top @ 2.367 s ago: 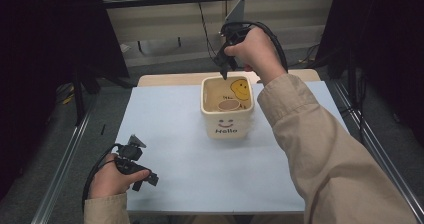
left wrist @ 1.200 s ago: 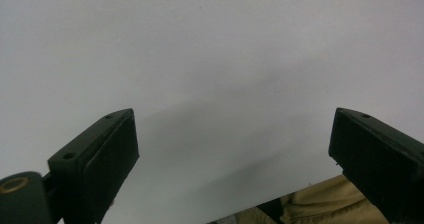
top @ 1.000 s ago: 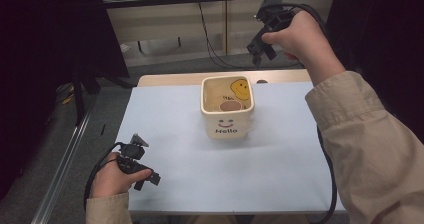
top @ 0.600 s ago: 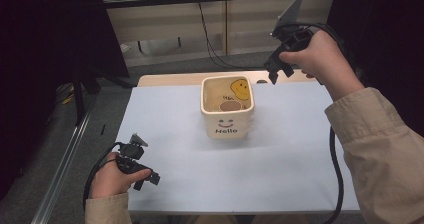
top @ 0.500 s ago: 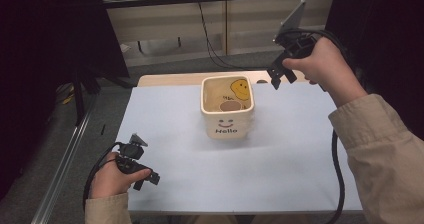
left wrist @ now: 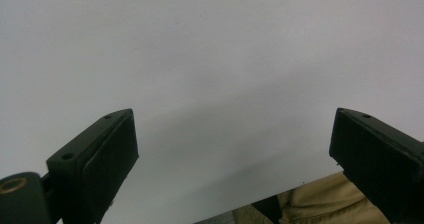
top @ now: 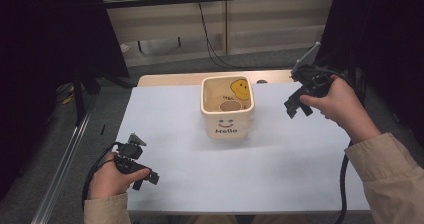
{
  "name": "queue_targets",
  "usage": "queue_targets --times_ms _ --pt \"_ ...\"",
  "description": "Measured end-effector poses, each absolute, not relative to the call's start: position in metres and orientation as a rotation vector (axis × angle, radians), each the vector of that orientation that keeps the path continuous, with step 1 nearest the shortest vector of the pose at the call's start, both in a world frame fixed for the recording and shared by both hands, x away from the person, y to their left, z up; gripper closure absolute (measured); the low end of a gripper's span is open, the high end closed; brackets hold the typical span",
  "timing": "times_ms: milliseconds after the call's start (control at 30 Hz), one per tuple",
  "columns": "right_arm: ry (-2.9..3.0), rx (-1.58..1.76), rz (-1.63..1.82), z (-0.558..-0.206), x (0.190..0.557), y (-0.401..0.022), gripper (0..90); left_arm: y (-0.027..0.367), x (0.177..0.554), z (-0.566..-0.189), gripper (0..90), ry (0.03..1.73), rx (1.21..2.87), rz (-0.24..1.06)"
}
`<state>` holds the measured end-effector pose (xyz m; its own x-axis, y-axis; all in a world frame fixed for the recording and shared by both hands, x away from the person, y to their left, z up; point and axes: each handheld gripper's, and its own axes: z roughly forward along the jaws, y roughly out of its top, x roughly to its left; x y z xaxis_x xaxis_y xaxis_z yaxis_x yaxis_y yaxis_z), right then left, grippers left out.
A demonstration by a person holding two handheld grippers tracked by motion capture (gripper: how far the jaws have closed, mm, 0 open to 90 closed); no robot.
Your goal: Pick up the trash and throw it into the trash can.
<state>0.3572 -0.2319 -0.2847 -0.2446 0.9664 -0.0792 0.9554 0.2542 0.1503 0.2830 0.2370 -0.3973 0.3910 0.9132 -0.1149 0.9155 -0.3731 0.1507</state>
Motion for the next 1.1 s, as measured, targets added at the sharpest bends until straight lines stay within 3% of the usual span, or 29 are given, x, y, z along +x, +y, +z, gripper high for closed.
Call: queue_targets --times_ms 733,1100 --pt "2.437 1.816 0.059 -0.391 0.282 -0.271 7.1 0.236 0.284 -0.397 4.6 1.652 2.445 -0.031" --pt "2.436 1.865 0.057 -0.425 0.252 -0.290 7.1 0.235 0.284 -0.398 4.5 1.657 2.450 -0.026"
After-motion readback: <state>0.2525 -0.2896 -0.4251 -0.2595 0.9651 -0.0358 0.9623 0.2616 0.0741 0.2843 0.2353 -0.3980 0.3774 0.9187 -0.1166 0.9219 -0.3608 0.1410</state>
